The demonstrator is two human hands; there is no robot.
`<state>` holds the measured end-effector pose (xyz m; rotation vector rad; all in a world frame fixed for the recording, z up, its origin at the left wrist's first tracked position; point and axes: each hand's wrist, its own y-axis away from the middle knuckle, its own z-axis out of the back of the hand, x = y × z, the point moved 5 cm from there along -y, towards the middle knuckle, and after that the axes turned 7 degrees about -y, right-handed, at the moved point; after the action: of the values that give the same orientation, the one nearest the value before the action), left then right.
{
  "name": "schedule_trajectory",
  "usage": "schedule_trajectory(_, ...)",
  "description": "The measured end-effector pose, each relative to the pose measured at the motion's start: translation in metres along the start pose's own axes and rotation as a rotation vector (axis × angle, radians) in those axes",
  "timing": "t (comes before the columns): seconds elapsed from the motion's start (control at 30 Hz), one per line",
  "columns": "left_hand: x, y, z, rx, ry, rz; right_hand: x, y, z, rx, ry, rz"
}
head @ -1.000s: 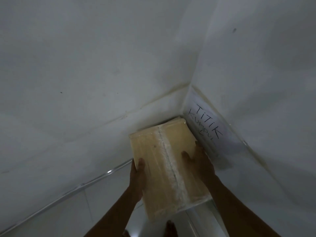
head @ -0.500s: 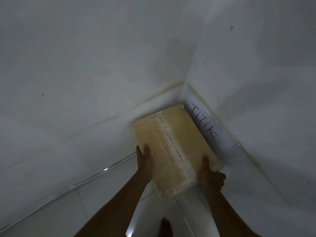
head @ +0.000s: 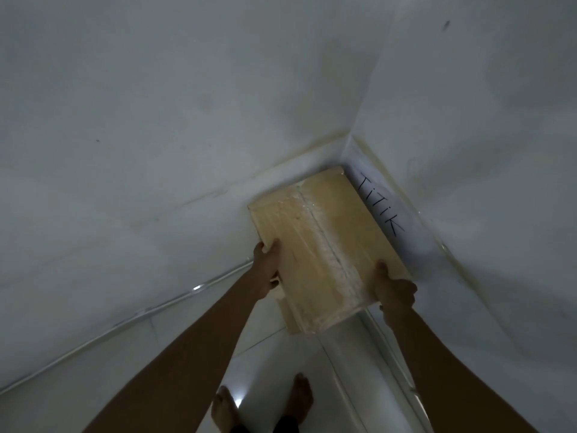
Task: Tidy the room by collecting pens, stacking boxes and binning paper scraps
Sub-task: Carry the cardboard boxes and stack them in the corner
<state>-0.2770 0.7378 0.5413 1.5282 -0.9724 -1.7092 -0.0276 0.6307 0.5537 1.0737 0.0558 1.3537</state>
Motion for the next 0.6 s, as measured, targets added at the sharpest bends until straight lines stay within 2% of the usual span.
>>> schedule_trajectory(0.1,0.002,0.01,0.017,-0.003,-0.028,-0.033,0.006,0.02,0.004,-0.047,0.092,0.062)
schedule_trajectory(0.27,0.015,0.039,0.051,-0.065,-0.109,-0.096,0.029,0.063,-0.004,-0.067,0.481,0.526)
schedule_trajectory(0.33,0.021,0.051,0.069,-0.112,-0.146,-0.143,0.036,0.085,-0.018,0.038,0.545,0.685)
schedule_trajectory(0.43,0.031,0.072,0.099,-0.199,-0.238,-0.186,0.039,0.116,-0.043,0.292,0.597,0.841)
schedule_trajectory(0.6,0.061,0.107,0.151,-0.296,-0.298,-0.211,0.024,0.173,-0.071,0.626,0.747,0.878)
